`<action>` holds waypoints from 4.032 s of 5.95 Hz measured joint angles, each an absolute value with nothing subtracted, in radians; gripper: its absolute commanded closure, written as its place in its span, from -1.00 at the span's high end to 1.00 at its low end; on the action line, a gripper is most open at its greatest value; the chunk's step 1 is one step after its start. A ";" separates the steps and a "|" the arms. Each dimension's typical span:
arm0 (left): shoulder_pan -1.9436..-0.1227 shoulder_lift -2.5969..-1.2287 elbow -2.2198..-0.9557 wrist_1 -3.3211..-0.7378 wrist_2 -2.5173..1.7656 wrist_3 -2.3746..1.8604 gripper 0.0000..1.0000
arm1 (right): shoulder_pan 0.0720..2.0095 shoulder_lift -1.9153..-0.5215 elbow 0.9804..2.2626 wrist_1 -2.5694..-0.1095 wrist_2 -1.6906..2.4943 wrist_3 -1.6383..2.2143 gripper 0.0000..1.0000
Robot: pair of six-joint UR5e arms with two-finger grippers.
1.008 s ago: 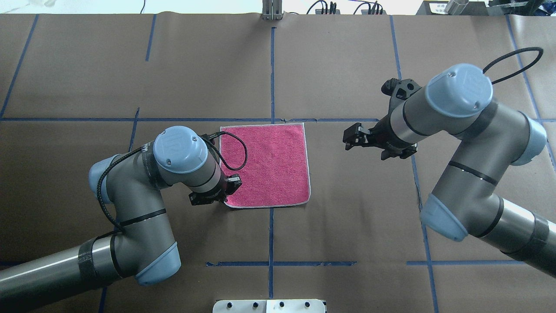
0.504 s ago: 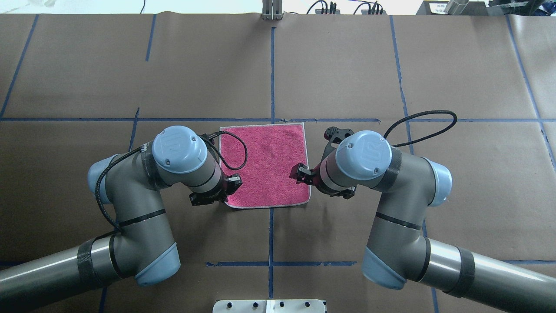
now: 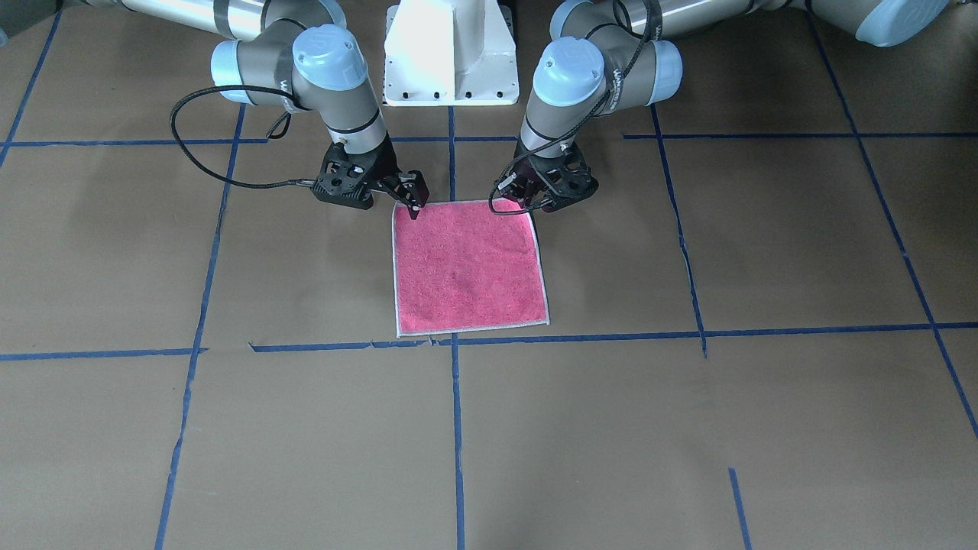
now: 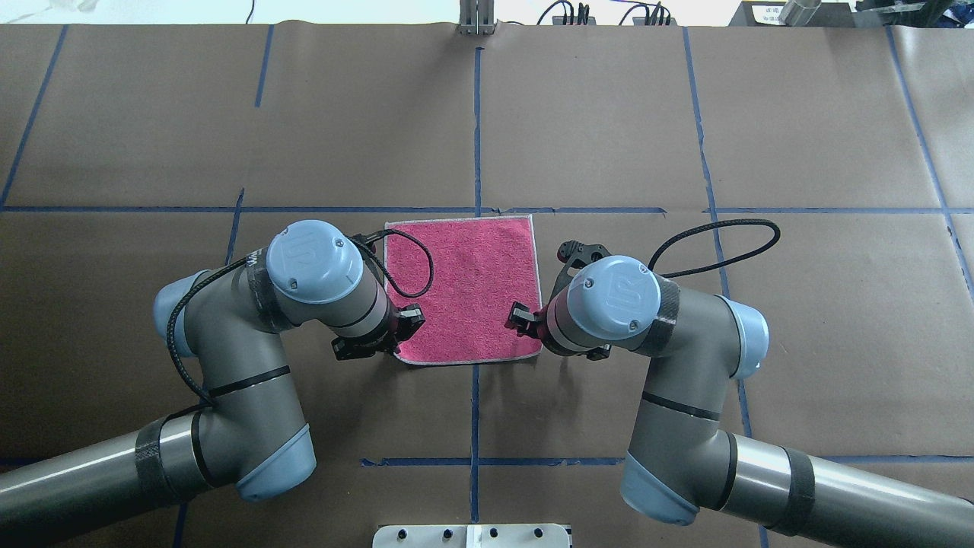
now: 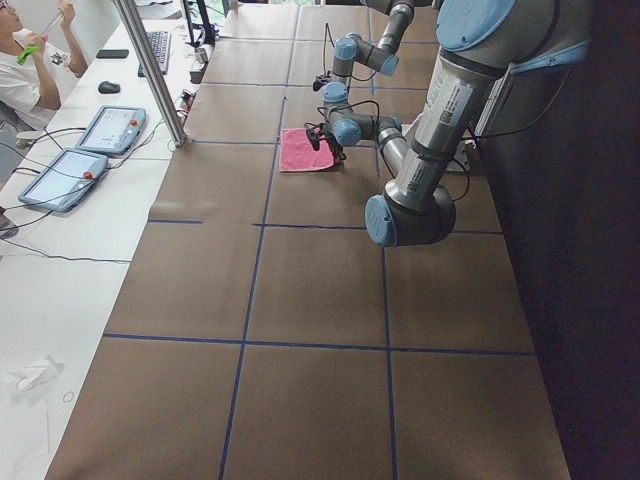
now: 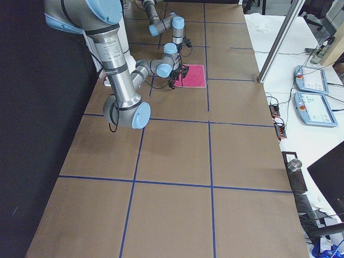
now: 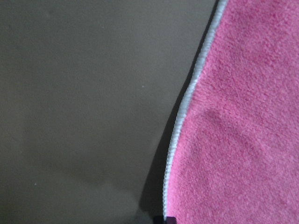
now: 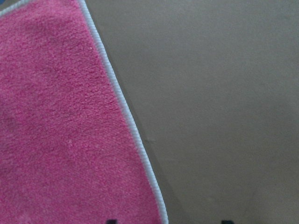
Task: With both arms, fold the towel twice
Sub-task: 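Lower the right gripper onto the other near towel corner and grasp both corners, then lift the near edge with both grippers and fold it over the far edge, then open both grippers and raise them off the folded towel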
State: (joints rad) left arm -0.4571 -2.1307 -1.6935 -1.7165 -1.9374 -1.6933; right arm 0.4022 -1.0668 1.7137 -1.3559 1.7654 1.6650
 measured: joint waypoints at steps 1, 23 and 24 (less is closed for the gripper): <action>-0.457 -2.131 -1.694 -1.717 -1.937 -1.694 -0.92 | 0.400 -1.069 1.713 -1.357 1.763 1.666 -0.61; -0.660 -2.285 -1.416 -1.869 -1.938 -1.696 1.00 | 0.609 -0.867 1.429 -1.225 1.769 1.649 -0.98; -0.677 -2.297 -1.401 -1.868 -1.938 -1.694 1.00 | 0.615 -0.853 1.412 -1.223 1.769 1.649 -0.95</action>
